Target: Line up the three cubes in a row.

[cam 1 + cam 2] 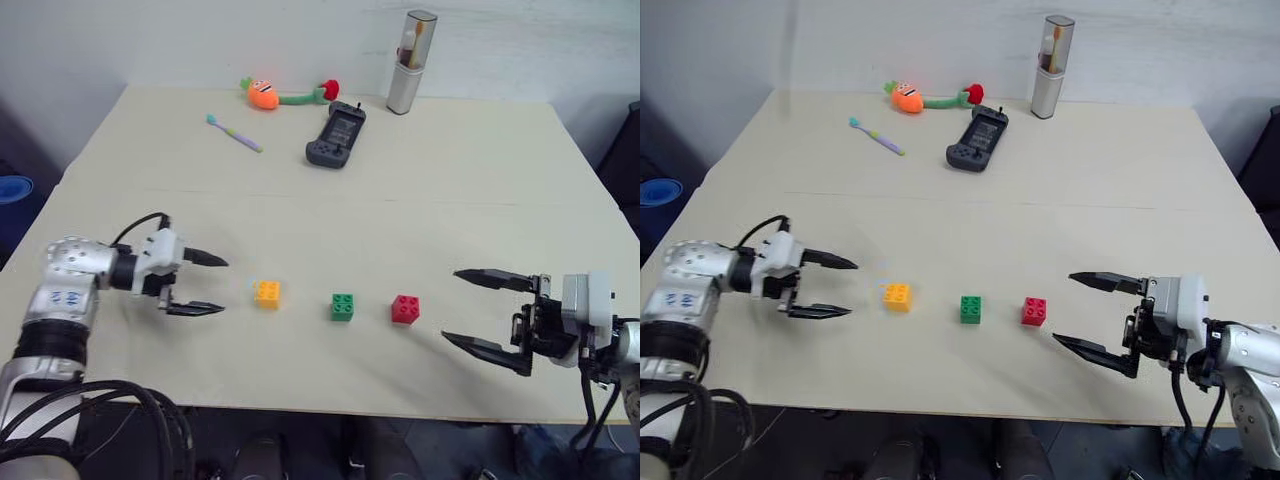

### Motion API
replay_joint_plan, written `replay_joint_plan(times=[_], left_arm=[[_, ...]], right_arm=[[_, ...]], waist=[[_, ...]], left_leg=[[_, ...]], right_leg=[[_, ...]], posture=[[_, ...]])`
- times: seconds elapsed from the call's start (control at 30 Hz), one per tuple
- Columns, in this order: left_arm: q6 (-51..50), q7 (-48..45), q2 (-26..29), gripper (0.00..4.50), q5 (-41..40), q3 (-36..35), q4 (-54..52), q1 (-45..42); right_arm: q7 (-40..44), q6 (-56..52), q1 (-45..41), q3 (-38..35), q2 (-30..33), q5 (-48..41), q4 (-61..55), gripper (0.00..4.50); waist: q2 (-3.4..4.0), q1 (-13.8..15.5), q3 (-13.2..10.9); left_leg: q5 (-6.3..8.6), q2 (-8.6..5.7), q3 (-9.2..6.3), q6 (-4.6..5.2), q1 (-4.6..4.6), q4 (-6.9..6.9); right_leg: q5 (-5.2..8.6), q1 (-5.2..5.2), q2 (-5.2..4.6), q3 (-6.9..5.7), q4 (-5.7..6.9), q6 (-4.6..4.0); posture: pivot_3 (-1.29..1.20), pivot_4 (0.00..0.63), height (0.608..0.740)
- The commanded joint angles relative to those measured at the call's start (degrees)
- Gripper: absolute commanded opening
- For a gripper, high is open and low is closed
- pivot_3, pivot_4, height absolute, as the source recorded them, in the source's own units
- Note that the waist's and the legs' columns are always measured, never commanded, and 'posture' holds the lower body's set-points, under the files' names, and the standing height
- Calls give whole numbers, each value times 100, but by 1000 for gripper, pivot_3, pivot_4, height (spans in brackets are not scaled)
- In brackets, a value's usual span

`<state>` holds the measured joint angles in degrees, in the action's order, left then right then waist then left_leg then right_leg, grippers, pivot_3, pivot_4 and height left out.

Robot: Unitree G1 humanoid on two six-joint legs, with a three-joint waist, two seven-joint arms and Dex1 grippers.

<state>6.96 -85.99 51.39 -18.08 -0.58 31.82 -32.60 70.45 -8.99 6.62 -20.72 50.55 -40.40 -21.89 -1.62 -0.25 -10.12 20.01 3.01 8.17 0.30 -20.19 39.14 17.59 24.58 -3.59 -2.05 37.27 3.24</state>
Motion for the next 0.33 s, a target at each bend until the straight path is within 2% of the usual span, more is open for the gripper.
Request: replay_joint_plan(times=[0.03, 0.17, 0.33], left_arm=[[-381, -173, 437, 4466, -375, -483, -832, 391], [-851, -127, 658, 4466, -512, -632, -1328, 955], [-366, 247, 503, 4466, -260, -736, -1151, 1206]], right_arm=[[377, -142, 8, -385, 672, 279, 177, 4500], [444, -308, 36, -501, 891, 325, 367, 4500], [644, 347, 102, -285, 526, 742, 844, 4500]], waist=[[0, 7, 0], [0, 17, 0], [-1, 11, 1]], left_leg=[[1, -3, -2, 2, 0, 1], [4, -2, -4, 6, 0, 0], [3, -1, -2, 5, -1, 0]], right_leg=[[0, -2, -4, -1, 0, 0], [0, -5, -6, -1, -9, 0], [0, -5, 0, -3, -9, 0]], posture=[[0, 150, 740], [0, 150, 740], [0, 150, 740]])
